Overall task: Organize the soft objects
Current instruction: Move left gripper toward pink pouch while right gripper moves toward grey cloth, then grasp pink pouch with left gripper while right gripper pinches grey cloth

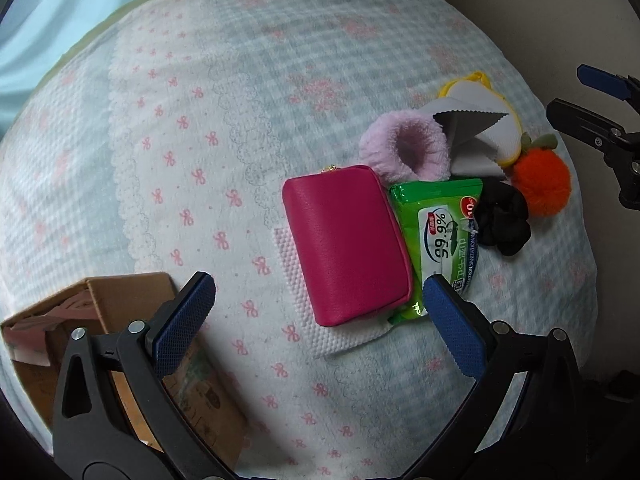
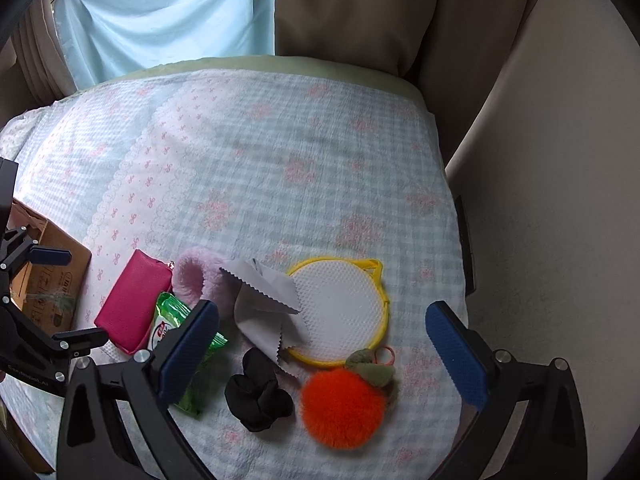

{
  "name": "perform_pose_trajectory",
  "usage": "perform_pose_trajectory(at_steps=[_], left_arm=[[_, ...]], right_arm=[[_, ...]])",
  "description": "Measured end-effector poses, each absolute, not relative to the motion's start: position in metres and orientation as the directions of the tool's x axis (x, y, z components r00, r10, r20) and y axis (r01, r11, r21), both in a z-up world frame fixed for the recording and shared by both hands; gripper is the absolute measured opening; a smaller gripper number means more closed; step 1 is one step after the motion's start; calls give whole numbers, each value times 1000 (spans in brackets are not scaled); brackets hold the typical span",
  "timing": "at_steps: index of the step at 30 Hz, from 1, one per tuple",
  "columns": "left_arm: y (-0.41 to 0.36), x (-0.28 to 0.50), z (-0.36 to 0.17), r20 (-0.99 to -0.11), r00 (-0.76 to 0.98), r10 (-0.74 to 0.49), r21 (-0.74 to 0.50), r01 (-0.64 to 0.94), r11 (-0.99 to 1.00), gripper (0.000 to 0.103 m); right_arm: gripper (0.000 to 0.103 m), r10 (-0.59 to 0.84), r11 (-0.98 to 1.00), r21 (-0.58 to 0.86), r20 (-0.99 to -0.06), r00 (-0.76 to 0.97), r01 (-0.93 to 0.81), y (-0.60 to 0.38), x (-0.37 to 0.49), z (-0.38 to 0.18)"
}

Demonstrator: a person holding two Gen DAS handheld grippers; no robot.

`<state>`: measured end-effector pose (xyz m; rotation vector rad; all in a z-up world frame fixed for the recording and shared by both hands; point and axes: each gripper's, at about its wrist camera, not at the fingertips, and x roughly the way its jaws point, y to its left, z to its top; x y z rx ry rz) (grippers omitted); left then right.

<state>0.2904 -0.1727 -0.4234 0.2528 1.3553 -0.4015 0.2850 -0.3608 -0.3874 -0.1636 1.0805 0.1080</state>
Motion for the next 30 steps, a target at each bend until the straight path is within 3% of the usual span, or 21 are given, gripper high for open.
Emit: perform_pose_trajectory(at_steps=[13,20,23,25,30], left_arm=[[-196,294,-476,-992,95,-83,-22,518,855,103],[-216,306,-482,-989,139,-47,42,577,816,102],[-221,311,-485,-991,130,-41,45,593,804,97],[-225,314,-488,-993,110,-52,24,594,804,85],[-234,312,-486,-992,113,-58,22,598,801,76]], right_arm=[[103,41,945,-91,-920,389,-314,-345,308,-443],[84,60,903,-107,-928,367,-417,-331,323,-463],[79,72,872,-121,-927,368,-475,-322,325,-469],[66,75,852,-127,-930,359,-507,-315,327,-475],[36,110,820,-115,-930,352,-561,-304,325,-480]])
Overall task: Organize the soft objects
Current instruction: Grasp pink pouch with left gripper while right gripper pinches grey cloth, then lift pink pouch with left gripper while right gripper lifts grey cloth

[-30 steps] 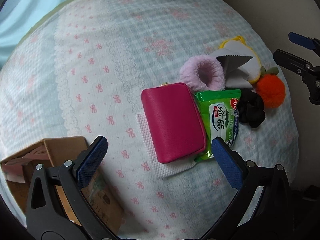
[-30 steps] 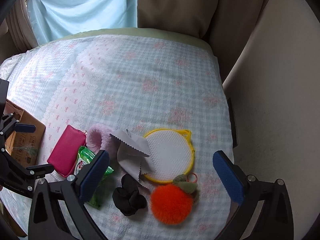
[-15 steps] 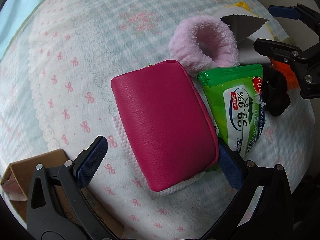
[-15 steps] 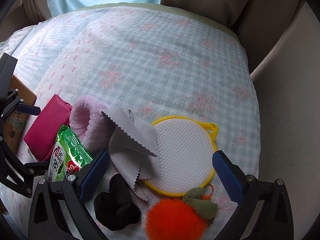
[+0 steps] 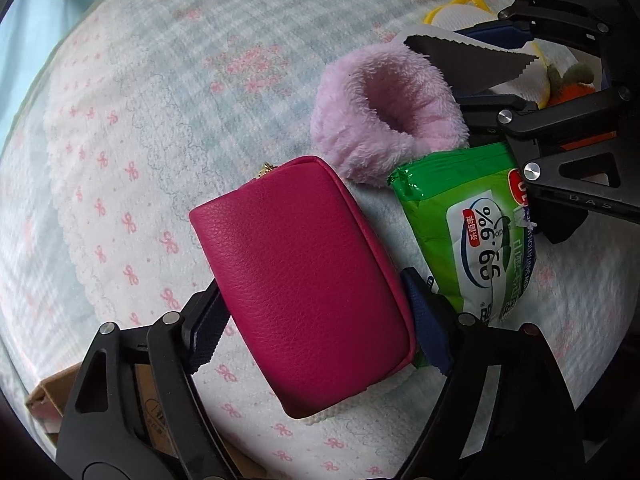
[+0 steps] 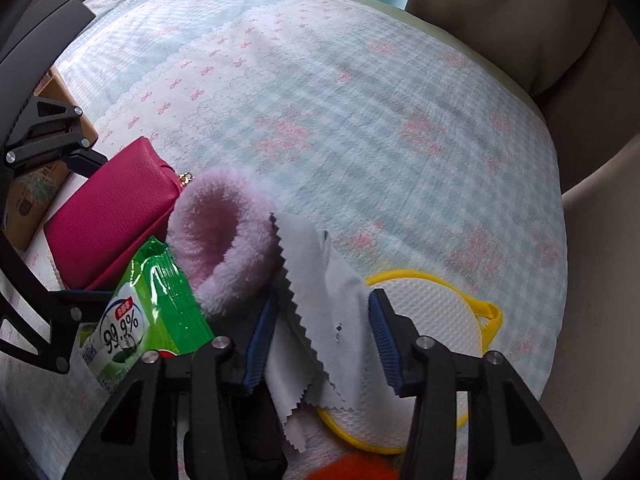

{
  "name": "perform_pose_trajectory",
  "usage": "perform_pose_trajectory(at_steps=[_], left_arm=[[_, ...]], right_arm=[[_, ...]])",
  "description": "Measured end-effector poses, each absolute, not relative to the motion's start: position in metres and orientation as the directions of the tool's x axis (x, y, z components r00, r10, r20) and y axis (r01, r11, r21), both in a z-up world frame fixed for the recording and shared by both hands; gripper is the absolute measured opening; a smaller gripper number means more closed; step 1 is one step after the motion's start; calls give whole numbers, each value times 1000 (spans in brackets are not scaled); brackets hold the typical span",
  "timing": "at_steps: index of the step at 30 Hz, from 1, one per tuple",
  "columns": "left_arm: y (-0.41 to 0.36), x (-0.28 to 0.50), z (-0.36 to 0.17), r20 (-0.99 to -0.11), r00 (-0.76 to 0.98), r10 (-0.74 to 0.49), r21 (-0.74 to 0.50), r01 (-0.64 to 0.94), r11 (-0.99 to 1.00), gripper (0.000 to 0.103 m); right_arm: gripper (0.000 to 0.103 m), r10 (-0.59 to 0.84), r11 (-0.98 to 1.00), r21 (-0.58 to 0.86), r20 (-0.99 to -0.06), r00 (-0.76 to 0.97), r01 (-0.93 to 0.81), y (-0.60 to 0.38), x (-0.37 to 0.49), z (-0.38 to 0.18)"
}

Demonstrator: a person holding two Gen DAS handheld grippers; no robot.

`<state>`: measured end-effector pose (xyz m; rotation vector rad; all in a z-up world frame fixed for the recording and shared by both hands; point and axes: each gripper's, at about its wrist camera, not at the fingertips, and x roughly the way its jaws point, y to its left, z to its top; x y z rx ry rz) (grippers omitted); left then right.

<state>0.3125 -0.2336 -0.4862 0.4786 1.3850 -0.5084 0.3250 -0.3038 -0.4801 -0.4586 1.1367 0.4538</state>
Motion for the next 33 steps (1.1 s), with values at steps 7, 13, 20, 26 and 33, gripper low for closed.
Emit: perform_pose_trajectory(at_steps=[7,13,20,26,33], left_arm=[[-230,302,-473,-988,138,-71,27,605,796,62],[-221,299,-458,-982,163,-100,11,569,822,51],[-197,298,-444,-974,186,-132,-15,524,851,47],[-179,288,-420,-958,235,-166,-27,500,865,47],[-172,277,-397,-940,282,-194,-40,471,881,47]], right_arm=[[12,105,831,-124,-923,371,-543,-301,322,-478],[10,119,855,-117,-904,411,-505,-304,306,-460],[8,126,886,-94,-894,430,-455,-308,294,-447],[6,144,918,-55,-877,459,-393,-316,292,-429],[4,164,944,-9,-856,491,-331,-322,281,-411]])
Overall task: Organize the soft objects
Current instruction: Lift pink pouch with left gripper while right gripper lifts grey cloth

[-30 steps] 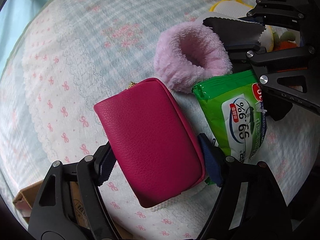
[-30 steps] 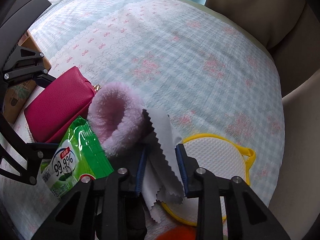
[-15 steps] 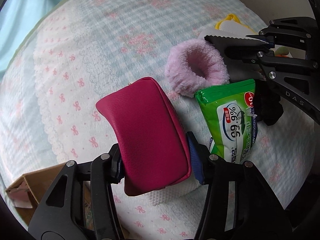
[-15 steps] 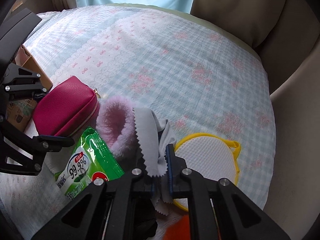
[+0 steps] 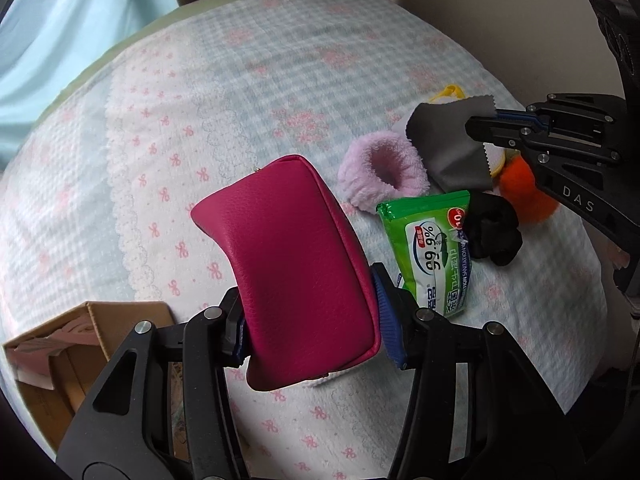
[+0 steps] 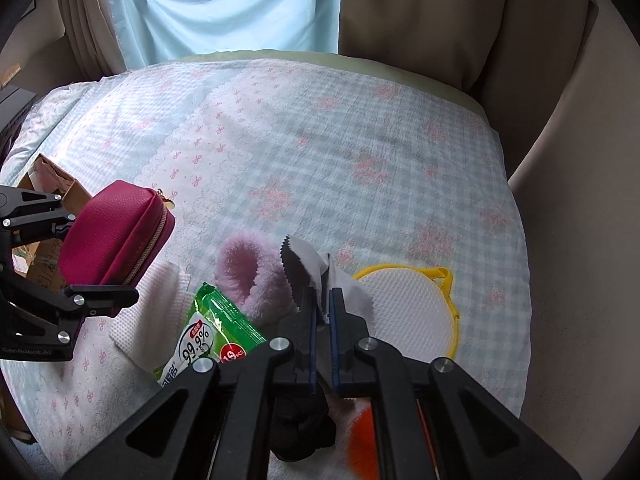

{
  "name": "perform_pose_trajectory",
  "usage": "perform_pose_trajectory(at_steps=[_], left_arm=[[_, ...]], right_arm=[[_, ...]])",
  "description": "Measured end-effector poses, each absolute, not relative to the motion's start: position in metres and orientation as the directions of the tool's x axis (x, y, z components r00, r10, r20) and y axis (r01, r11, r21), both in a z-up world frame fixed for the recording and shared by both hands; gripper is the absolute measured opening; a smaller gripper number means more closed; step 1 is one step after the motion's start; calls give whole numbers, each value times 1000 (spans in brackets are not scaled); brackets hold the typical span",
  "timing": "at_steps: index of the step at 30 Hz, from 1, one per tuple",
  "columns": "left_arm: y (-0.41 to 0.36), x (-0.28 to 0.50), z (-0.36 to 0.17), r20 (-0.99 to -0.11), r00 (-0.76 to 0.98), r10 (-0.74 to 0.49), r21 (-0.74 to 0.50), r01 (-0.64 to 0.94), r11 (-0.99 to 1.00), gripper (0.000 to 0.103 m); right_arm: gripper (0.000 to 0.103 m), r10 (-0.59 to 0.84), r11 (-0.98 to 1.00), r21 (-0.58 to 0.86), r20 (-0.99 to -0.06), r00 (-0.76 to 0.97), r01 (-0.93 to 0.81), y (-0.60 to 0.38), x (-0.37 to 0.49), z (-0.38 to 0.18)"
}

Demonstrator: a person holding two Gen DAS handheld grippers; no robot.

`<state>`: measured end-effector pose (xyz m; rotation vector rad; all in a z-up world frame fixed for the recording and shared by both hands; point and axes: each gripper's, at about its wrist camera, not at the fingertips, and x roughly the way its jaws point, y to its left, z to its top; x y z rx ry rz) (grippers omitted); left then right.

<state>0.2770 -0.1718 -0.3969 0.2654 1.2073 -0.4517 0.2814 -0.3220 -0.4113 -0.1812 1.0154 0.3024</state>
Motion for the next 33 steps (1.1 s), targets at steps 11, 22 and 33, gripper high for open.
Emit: perform_pose_trajectory(at_steps=[11,22,33], left_arm=[[-151,276,-389,-930,307,-203,-62,412,909,47],[-142,288,-396,-927,303,-223,-91,395,914,47],[-135,294,-394,-921,306,-242,-110,391,914,47]], right_arm=[[4,146,955,4,-877,458,-298,-317,287,-436],[71,163,854,-74,-902,400,-514,-303,308,-461],[55,28,367,-123,-989,143,-922,-269,332,-490]])
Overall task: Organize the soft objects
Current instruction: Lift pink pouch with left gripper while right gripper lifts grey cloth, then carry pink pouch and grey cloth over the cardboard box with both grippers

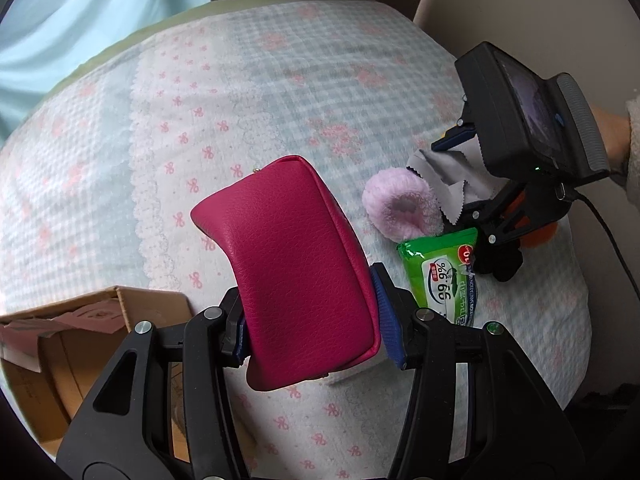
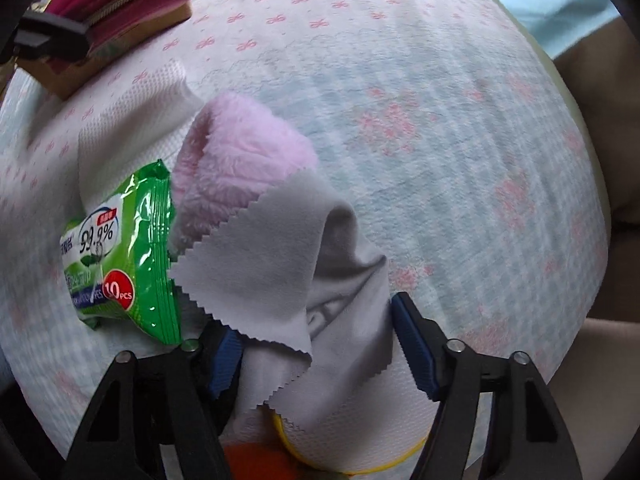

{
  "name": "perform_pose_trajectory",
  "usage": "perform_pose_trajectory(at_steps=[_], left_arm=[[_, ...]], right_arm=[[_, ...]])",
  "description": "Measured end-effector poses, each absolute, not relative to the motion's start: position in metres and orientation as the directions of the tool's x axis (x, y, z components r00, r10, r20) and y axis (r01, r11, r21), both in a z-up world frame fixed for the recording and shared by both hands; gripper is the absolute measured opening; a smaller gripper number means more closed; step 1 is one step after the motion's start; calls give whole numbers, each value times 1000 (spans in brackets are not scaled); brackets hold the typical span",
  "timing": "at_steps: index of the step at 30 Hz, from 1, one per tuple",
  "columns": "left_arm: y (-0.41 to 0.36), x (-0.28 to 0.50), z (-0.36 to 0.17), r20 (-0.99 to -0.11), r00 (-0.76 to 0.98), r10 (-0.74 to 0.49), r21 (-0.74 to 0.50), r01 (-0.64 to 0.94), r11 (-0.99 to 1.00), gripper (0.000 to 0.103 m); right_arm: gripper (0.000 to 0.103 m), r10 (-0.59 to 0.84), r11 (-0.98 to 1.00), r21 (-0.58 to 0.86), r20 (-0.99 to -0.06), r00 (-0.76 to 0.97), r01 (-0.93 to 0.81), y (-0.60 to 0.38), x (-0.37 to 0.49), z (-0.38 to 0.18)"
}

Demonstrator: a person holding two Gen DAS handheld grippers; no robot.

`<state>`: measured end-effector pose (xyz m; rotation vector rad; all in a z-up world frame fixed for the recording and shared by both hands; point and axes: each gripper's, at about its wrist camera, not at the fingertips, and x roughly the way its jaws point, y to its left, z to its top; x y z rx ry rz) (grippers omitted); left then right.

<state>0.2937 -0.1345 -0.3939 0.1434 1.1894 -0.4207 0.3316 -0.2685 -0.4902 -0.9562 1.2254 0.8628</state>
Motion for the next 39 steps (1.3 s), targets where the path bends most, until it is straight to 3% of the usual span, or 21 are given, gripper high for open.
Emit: perform_pose_trajectory(at_steps=[2,8,22,39], left_arm=[[-133,294,-392,-920,306,-246,-118,383,916,47],[-131,294,-389,-918,305,-253,-130,371,919,47],[-122,275,-351,-891,366,-270,-133,358,924,47],[-34,201,-180,-804,538,-254,-130,257,958,47]], right_arm=[[33,11,318,-99,-994,108,-943,-263,334,-492],[9,36,361,-58,-996,76,-931,-256,343,-490],[9,297,752,74,-926,235,-655,-284,351,-401],[9,356,886,124,-799,485,-446,-227,217,-194]])
